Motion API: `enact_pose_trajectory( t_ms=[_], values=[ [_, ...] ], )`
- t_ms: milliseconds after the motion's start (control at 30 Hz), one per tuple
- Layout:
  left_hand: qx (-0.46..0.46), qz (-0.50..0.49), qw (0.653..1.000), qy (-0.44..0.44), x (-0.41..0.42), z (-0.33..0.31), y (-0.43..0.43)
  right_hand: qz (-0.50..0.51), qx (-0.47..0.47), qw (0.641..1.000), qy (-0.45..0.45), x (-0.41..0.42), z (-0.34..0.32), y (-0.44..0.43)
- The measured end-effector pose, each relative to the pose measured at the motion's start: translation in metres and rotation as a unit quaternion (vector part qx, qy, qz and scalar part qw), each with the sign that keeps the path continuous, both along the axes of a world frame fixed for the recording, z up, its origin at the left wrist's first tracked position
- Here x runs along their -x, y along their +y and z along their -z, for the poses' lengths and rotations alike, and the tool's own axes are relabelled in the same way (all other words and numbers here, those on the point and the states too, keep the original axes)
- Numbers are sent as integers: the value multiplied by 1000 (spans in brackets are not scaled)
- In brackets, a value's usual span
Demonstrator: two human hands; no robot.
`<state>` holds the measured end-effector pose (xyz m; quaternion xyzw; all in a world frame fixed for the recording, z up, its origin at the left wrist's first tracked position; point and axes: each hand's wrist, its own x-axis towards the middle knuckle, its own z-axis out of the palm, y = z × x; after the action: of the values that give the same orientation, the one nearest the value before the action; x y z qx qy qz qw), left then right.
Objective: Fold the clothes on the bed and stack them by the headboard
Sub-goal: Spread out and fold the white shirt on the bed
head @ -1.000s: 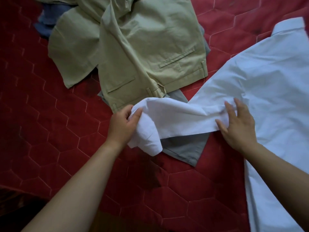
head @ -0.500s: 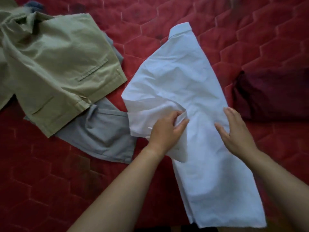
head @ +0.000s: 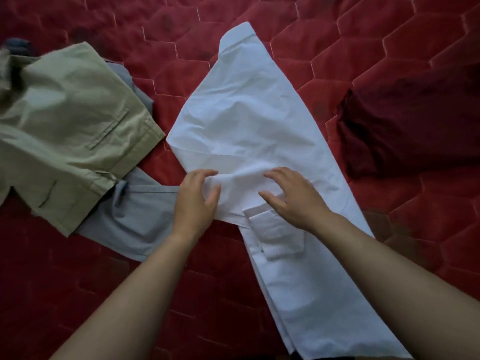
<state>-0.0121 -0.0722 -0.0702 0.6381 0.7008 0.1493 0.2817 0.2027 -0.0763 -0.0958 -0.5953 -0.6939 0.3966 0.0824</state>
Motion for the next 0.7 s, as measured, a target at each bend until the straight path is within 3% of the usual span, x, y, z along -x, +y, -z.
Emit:
enact_pose_trajectory(
  t_ms=[100, 200, 400, 567, 700],
  values=[
    [14, -34, 999, 26, 21, 0, 10, -54, 29, 997, -46, 9, 5, -1],
    [48, -42, 998, 8, 20, 2, 10, -34, -6, 998, -54, -17, 2, -16],
    [64, 74, 995, 5, -11, 9, -9, 43, 12, 999, -9, -87, -9, -53],
    [106, 79, 991, 0, -22, 15, -26, 77, 95, 992, -32, -103, -12, -59],
    [127, 110, 986, 21, -28, 20, -37, 60, 70, 995, -46, -98, -9, -48]
  ],
)
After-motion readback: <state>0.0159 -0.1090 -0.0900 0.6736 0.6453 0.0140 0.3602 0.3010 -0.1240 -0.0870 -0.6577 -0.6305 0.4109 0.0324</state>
